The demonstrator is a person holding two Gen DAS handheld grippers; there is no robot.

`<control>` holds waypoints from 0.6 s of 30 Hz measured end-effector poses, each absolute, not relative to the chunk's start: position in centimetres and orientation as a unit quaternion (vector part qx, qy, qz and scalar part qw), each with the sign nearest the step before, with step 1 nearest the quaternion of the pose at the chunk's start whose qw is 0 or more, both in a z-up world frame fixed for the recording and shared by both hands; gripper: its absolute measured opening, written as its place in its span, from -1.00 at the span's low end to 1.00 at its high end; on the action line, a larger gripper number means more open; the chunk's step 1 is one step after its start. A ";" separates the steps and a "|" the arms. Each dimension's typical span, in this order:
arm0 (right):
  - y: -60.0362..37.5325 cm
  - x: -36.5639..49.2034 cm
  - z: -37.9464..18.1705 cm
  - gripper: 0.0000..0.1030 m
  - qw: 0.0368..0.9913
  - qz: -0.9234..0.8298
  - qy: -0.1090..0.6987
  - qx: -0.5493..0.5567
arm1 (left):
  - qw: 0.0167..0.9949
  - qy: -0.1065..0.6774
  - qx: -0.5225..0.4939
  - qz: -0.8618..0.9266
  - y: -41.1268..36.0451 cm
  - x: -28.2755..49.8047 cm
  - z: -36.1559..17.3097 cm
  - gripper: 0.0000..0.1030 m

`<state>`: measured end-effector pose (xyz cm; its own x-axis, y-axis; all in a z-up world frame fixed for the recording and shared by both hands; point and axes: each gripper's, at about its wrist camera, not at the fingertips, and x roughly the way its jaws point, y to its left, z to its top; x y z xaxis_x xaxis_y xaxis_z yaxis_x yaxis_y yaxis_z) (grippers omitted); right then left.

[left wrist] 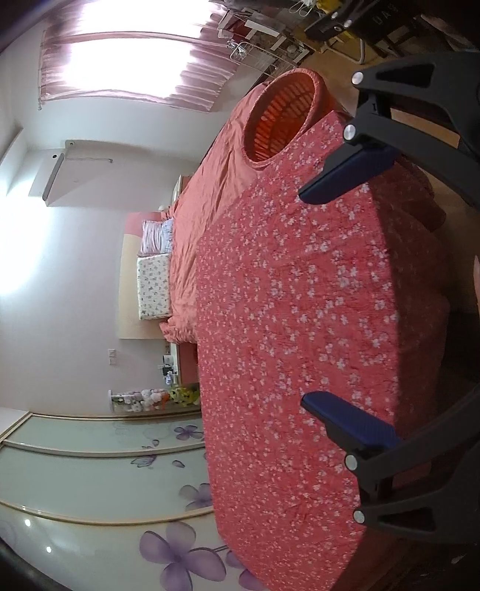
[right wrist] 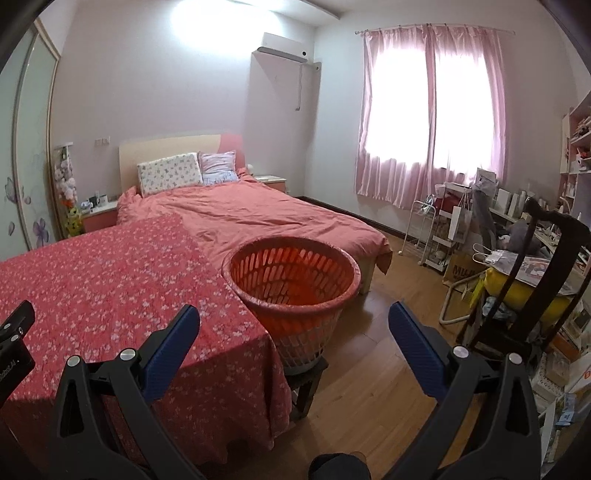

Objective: Collect trash

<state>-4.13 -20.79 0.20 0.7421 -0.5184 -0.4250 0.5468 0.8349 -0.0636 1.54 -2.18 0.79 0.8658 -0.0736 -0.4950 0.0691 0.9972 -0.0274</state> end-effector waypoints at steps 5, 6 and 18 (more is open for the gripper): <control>-20.7 -4.2 -0.3 0.96 0.931 -0.284 0.228 0.034 | 0.965 0.258 -0.004 -0.036 -2.3 1.2 0.4 0.92; -20.7 -4.2 -0.4 0.96 0.930 -0.284 0.229 0.033 | 0.965 0.259 -0.005 -0.036 -2.3 1.2 0.3 0.92; -20.7 -4.0 -0.8 0.96 0.927 -0.283 0.242 0.034 | 0.961 0.275 -0.011 -0.034 -2.5 1.2 -0.5 0.92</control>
<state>-4.04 -20.68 -0.77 0.7228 -0.5078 -0.4687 0.5408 0.8379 -0.0738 1.23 -2.51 -0.54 0.8468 -0.0722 -0.5270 0.0602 0.9974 -0.0400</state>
